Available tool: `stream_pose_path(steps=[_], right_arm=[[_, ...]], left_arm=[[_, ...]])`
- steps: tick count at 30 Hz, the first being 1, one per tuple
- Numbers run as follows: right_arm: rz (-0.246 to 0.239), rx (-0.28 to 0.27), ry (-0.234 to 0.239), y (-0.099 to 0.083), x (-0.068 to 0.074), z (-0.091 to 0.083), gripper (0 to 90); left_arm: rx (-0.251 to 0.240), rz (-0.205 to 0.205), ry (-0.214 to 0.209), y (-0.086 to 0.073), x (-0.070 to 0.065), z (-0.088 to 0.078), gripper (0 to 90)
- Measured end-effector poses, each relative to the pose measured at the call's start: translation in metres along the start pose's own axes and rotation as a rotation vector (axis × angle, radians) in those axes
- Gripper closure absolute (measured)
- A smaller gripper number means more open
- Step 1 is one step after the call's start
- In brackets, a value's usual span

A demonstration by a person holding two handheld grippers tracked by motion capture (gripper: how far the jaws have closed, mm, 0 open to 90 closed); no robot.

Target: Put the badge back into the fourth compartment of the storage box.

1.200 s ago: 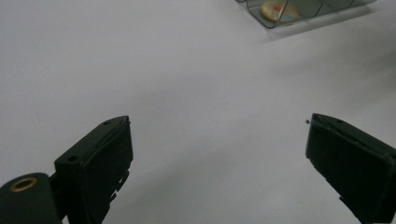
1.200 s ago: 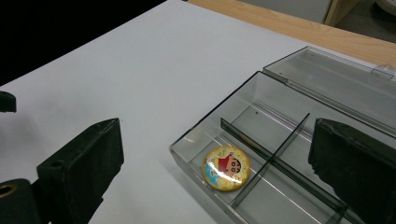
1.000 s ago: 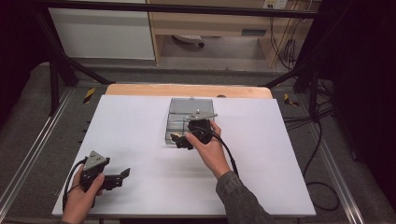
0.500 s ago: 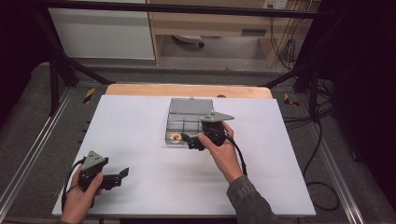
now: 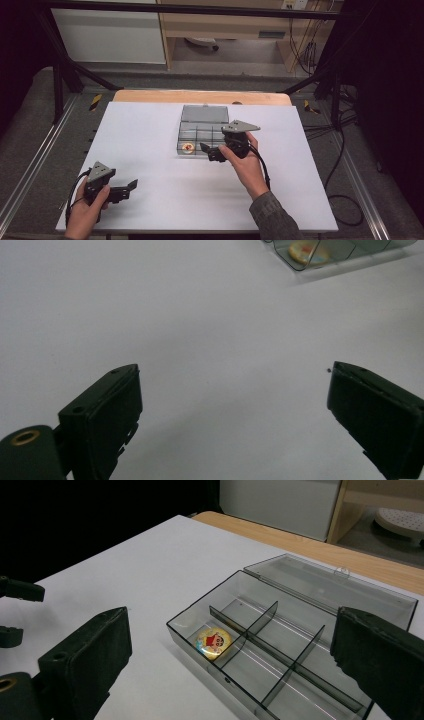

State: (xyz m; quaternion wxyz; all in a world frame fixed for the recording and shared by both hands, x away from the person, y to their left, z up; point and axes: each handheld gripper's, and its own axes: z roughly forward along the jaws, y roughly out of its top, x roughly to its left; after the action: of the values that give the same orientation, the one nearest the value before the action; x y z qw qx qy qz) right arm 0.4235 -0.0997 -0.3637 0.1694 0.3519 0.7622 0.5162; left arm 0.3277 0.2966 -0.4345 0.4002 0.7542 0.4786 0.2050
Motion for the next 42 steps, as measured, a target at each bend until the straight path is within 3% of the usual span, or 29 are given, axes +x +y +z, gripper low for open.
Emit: stream_pose_path(steps=[11,28,42], right_arm=[[0.004,-0.018,-0.004,-0.001,-0.008,-0.018,3.5],[0.047,-0.071,-0.046,-0.009,-0.031,-0.054,4.2],[0.087,-0.086,-0.098,-0.031,-0.052,-0.087,4.2]], left_arm=[[0.005,0.005,0.003,0.0,0.0,0.0,7.5],[0.007,0.007,0.003,0.0,-0.001,0.001,7.5],[0.012,0.008,0.001,0.0,-0.002,0.002,7.5]])
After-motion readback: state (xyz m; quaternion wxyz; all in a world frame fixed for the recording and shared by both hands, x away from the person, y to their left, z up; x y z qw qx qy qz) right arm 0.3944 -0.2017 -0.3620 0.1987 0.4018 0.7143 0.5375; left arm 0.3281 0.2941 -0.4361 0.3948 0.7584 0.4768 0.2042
